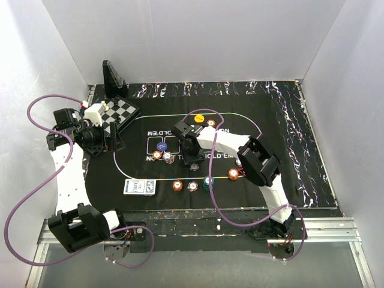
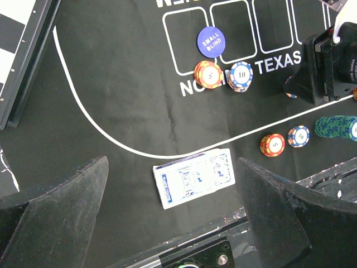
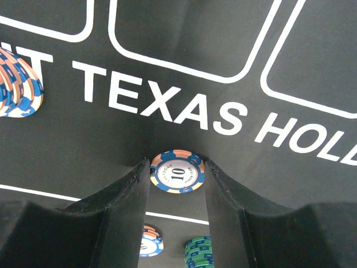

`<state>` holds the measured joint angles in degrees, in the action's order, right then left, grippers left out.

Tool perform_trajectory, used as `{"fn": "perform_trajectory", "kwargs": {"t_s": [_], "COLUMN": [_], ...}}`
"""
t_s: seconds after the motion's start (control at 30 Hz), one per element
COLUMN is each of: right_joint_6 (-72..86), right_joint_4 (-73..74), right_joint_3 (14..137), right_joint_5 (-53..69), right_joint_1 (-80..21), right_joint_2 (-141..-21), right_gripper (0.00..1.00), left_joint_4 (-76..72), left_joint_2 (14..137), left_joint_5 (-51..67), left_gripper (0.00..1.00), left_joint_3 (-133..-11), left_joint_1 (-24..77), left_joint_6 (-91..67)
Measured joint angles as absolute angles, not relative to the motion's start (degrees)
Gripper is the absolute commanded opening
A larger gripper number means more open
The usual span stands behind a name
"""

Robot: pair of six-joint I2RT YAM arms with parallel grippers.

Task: Distribute texas hold em gaming equipment

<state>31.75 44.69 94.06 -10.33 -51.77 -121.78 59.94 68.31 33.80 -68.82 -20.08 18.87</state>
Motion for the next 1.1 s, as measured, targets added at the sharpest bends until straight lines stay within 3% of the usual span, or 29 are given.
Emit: {"fn": "perform_trajectory", "kwargs": {"t_s": [0.73,0.83,1.1], "right_joint_6": [33.91,33.74,31.75], "right_joint_4": [41.69,42.50,47.05], "right_joint_3": [84.44,84.66,91.37], "right_joint_5": [-9.37,-9.06,-10.94], "right_joint_1": [-60.60,-61.06,-58.39], "right_joint_2": [-115.72,-115.70,-114.17], "right_gripper": [0.38,0.42,0.65], "left_joint_4": [59.92,59.92,59.94], "left_joint_2": [66.98,66.85,66.83], "left_joint_5": [33.50,33.52,33.50], "left_gripper": [1.00,1.00,1.00], "left_joint_3": [-67.85,-67.83,-67.83], "left_joint_1": [-20.08,-20.08,-20.08], "left_joint_6": [18.92,18.92,18.92]}}
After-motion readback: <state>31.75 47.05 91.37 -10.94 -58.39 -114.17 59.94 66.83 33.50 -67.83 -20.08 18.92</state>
